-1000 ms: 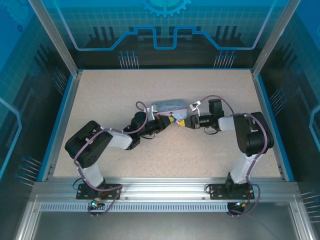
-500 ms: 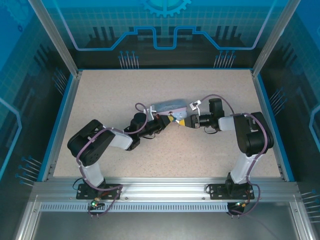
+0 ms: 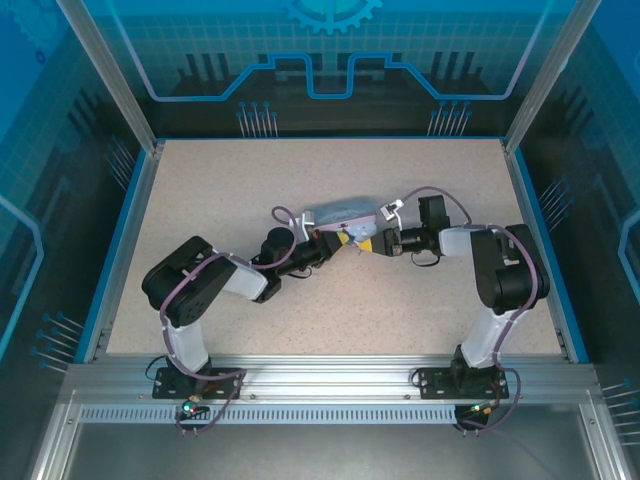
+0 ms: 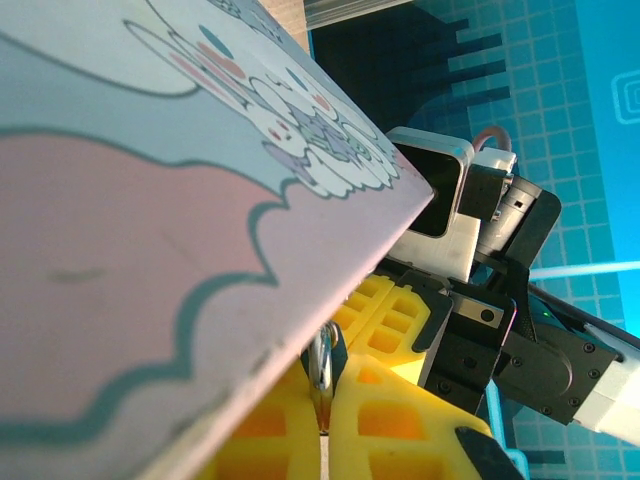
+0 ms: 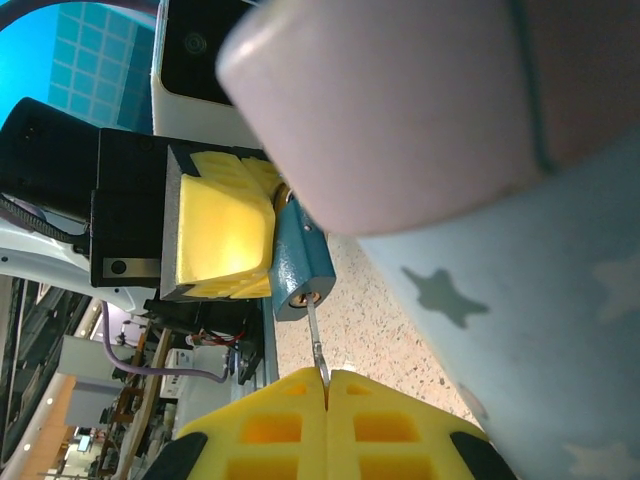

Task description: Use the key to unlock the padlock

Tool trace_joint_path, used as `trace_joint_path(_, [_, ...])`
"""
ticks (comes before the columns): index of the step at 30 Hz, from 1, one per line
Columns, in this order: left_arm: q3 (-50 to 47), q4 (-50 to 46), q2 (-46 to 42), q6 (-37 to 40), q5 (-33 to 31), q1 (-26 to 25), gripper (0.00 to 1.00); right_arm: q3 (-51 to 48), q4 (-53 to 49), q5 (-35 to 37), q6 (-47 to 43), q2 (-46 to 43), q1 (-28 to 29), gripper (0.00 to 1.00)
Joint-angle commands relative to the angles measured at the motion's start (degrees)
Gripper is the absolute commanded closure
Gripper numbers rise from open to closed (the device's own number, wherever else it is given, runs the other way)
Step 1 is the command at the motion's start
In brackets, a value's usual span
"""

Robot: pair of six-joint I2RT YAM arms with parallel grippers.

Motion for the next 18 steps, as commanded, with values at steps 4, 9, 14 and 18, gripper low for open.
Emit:
trace_joint_path(4, [-0.3,4.6,0.3,1.1,12.8,-3.1,1.0,3.0,4.7,-1.9,2.7,-2.1,0.4,1.0])
trace_joint_path(9, [-0.1,3.3,0.5,2.4,13.8,-3.1,1.0,3.1,5.0,-1.4,3.9,-3.3,0.2,1.0])
trace_joint_path(14, [-0.1,0.3,-0.3,5.1,13.9,-3.1,1.0,3.8,4.6,-1.7,4.0,-2.6,0.3,1.0])
trace_joint_path(18, [0.0,-1.8,-1.0,6.5,14.0,-3.1,1.0,4.0,4.7,-1.6,4.4,-2.5,0.4,1.0])
